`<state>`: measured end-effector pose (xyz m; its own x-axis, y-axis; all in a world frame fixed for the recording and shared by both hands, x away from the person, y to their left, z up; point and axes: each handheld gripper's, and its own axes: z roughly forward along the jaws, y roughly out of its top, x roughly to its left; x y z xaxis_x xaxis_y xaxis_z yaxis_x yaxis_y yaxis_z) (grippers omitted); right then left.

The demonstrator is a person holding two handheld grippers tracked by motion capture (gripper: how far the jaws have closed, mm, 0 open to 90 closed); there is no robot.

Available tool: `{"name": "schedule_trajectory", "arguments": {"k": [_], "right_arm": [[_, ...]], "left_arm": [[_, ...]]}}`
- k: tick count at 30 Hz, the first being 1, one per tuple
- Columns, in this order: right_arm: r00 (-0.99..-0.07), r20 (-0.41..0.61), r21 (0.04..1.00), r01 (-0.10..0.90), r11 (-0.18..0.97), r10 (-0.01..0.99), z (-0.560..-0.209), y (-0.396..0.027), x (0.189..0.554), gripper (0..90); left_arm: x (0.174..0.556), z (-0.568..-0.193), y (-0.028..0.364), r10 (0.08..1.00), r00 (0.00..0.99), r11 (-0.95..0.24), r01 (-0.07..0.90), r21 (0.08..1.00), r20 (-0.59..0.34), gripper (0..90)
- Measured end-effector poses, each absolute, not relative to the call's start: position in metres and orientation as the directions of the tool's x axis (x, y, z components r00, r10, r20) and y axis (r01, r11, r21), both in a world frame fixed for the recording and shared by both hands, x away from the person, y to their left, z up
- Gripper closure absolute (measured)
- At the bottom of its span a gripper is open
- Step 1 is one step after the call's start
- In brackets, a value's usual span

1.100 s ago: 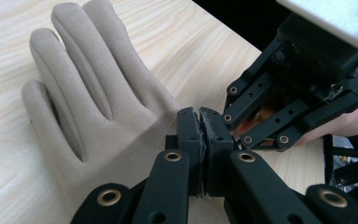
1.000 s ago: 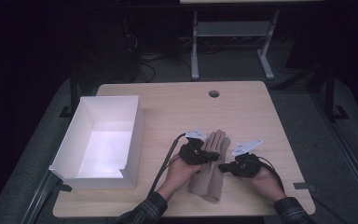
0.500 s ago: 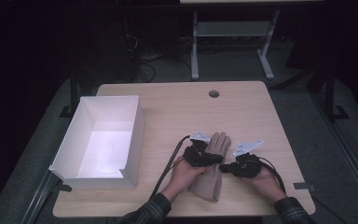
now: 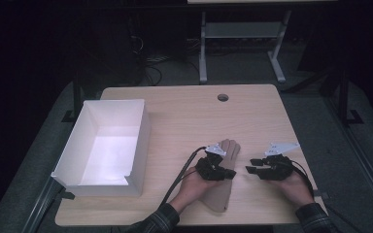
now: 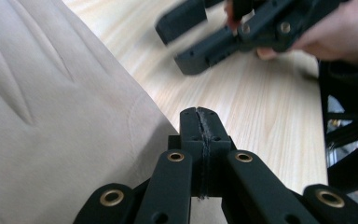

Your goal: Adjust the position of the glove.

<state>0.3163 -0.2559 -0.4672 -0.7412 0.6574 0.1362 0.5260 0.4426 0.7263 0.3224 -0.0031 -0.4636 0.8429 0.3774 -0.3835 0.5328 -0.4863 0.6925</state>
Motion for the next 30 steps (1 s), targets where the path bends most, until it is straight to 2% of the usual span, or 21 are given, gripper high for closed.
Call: {"name": "schedule_trajectory", "arguments": {"k": [2,6,15,23,26,30], "right_arm": [[-0.729,0.125,0.723,0.531,0.441,0.673,-0.47,-0.256,0.318,44.8],[-0.711,0.074,0.709,0.531,0.465,0.7,-0.475,-0.253,0.321,34.4],[-0.673,0.038,0.723,0.529,0.444,0.739,-0.48,-0.252,0.323,23.0],[-0.671,0.036,0.731,0.523,0.439,0.74,-0.482,-0.252,0.322,19.8],[-0.67,0.037,0.73,0.525,0.438,0.742,-0.482,-0.252,0.322,19.3],[-0.667,0.038,0.729,0.527,0.436,0.744,-0.482,-0.251,0.322,18.9]], "left_arm": [[0.321,-0.465,-0.003,0.388,0.846,-0.51,0.527,0.68,-0.365,89.7],[0.321,-0.464,0.005,0.395,0.864,-0.557,0.496,0.667,-0.313,89.7],[0.319,-0.457,0.035,0.424,0.876,-0.606,0.462,0.648,-0.229,89.6],[0.324,-0.453,0.068,0.471,0.853,-0.595,0.494,0.634,-0.223,89.5],[0.324,-0.45,0.073,0.471,0.853,-0.587,0.494,0.641,-0.225,82.6],[0.326,-0.44,0.074,0.48,0.854,-0.579,0.479,0.66,-0.199,65.4]]}}
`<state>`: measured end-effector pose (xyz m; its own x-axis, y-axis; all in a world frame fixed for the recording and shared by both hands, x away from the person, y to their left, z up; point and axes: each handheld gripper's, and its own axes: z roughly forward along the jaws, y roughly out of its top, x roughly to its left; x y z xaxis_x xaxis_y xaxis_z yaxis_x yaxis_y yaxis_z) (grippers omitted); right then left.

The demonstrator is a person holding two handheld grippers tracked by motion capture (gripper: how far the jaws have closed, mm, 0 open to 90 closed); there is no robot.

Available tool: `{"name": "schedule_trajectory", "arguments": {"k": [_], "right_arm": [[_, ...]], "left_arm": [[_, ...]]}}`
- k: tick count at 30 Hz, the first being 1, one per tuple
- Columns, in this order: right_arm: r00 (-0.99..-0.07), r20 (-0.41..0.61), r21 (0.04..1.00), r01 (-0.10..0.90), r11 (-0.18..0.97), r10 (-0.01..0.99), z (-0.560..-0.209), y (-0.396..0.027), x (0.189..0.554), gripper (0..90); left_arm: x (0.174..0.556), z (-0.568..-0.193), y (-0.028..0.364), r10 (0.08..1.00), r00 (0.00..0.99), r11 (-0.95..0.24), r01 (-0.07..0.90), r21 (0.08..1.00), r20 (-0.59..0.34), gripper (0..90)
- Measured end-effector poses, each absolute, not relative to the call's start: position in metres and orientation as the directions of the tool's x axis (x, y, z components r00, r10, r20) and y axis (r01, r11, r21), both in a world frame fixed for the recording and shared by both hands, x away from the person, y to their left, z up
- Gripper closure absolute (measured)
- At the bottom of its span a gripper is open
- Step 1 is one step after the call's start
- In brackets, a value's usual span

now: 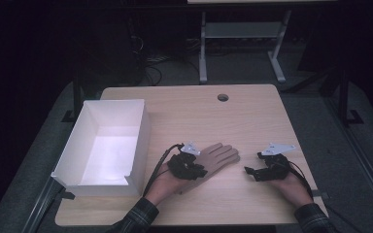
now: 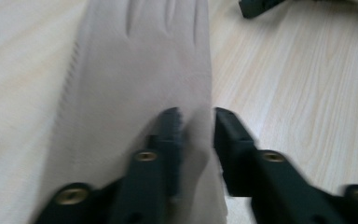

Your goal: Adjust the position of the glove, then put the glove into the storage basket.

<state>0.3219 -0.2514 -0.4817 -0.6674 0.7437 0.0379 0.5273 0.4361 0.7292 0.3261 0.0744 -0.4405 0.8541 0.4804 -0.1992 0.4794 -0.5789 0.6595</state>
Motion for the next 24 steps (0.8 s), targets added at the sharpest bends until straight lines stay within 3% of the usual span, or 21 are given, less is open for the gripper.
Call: {"name": "schedule_trajectory", "arguments": {"k": [5,9,12,17,24], "right_arm": [[-0.667,0.038,0.729,0.528,0.436,0.744,-0.482,-0.251,0.322,18.9],[-0.668,0.037,0.729,0.527,0.437,0.743,-0.482,-0.251,0.322,18.9],[-0.668,0.037,0.73,0.527,0.436,0.744,-0.482,-0.251,0.322,18.9],[-0.668,0.038,0.729,0.527,0.436,0.744,-0.482,-0.251,0.322,18.9],[-0.668,0.037,0.729,0.527,0.436,0.743,-0.482,-0.251,0.322,18.9]], "left_arm": [[0.33,-0.429,0.076,0.498,0.855,-0.572,0.451,0.685,-0.147,47.8],[0.334,-0.427,0.073,0.498,0.863,-0.591,0.412,0.693,-0.089,28.4],[0.339,-0.43,0.071,0.488,0.87,-0.606,0.395,0.69,-0.07,20.1],[0.343,-0.439,0.063,0.473,0.879,-0.631,0.39,0.67,-0.067,14.6],[0.345,-0.451,0.053,0.461,0.886,-0.672,0.379,0.636,-0.041,13.6]]}}
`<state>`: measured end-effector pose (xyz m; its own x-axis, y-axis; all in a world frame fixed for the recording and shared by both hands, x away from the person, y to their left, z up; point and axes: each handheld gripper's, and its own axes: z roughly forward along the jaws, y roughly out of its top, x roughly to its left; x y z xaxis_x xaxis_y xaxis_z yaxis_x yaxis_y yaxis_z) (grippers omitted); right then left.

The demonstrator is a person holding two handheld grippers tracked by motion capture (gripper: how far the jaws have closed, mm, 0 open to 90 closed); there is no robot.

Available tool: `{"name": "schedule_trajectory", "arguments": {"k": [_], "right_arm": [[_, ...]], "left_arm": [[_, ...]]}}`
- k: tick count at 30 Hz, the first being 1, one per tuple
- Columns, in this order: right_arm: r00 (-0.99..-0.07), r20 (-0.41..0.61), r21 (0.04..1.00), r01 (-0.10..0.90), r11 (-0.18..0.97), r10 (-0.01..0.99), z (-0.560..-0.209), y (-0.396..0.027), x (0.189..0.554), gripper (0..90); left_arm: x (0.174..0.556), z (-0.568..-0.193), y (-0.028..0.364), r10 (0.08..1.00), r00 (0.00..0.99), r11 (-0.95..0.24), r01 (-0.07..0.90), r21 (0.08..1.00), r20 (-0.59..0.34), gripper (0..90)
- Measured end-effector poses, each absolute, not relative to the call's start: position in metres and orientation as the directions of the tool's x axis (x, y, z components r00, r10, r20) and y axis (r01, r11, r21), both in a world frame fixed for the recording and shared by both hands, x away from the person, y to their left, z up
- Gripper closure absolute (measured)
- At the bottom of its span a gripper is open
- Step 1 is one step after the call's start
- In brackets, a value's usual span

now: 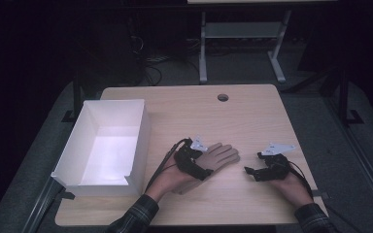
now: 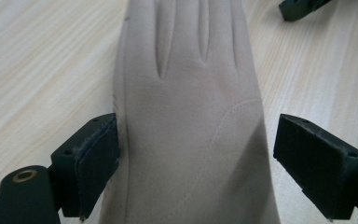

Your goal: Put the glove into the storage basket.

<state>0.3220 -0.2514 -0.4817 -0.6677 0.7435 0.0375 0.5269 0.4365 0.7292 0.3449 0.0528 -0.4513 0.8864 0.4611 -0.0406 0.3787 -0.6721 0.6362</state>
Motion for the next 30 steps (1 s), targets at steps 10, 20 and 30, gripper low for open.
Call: {"name": "schedule_trajectory", "arguments": {"k": [10,20,30], "right_arm": [[-0.668,0.038,0.729,0.527,0.436,0.744,-0.4817,-0.2514,0.3219,18.8],[-0.665,0.039,0.73,0.528,0.434,0.746,-0.4819,-0.2508,0.322,18.4],[-0.663,0.039,0.73,0.53,0.432,0.748,-0.4819,-0.2503,0.322,18.3]], "left_arm": [[0.3395,-0.4621,0.0448,0.452,0.891,-0.72,0.336,0.607,0.043,13.8],[0.3371,-0.4598,0.0491,0.49,0.869,-0.702,0.344,0.624,0.073,39.0],[0.3389,-0.4565,0.0506,0.511,0.852,-0.711,0.346,0.612,0.112,66.5]]}}
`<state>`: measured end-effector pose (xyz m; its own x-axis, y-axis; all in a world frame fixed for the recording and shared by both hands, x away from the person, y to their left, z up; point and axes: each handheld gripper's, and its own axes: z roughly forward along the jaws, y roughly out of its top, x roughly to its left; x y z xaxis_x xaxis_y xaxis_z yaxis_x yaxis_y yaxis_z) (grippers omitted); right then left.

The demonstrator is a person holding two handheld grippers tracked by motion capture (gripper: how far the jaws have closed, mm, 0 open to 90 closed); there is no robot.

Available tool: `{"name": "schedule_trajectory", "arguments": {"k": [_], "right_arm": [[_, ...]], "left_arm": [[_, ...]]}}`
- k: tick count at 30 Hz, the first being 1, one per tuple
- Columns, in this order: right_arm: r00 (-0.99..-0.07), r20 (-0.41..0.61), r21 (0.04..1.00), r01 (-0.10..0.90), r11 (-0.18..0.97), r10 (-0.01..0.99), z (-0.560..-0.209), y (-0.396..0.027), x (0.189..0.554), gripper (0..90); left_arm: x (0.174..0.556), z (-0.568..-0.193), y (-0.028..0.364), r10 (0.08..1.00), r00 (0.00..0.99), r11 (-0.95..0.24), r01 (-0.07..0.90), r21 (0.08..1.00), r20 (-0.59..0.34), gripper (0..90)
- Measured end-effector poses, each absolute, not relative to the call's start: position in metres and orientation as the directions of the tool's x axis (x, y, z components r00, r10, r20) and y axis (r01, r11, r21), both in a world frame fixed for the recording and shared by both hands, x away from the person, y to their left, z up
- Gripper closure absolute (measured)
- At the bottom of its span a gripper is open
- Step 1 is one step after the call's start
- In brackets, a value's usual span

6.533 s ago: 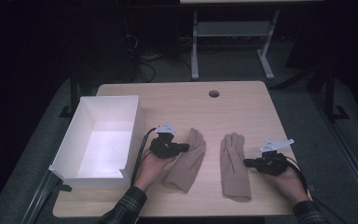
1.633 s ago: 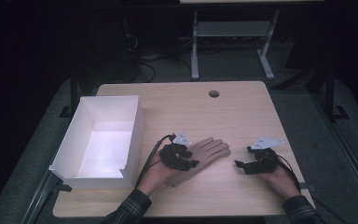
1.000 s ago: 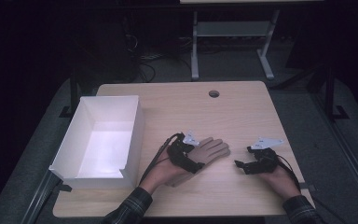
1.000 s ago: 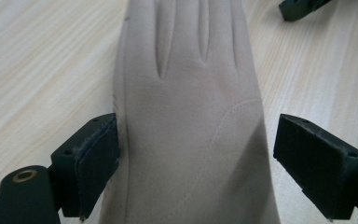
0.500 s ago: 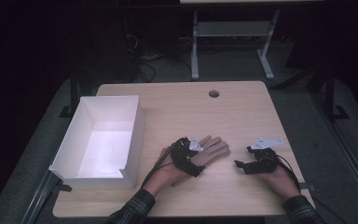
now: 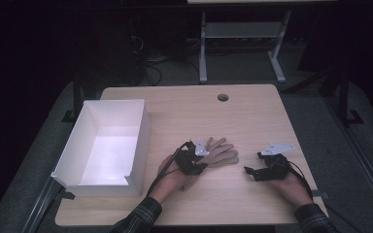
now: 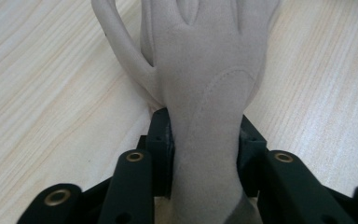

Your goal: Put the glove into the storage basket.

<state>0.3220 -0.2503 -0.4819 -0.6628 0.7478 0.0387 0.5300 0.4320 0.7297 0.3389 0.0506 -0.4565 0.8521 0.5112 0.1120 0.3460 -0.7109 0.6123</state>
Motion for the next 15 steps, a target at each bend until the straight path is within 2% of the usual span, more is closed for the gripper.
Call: {"name": "schedule_trajectory", "arguments": {"k": [15], "right_arm": [[-0.663,0.035,0.729,0.529,0.434,0.748,-0.482,-0.25,0.322,18.3]], "left_arm": [[0.345,-0.432,0.061,0.528,0.848,-0.623,0.428,0.655,-0.051,67.9]]}}
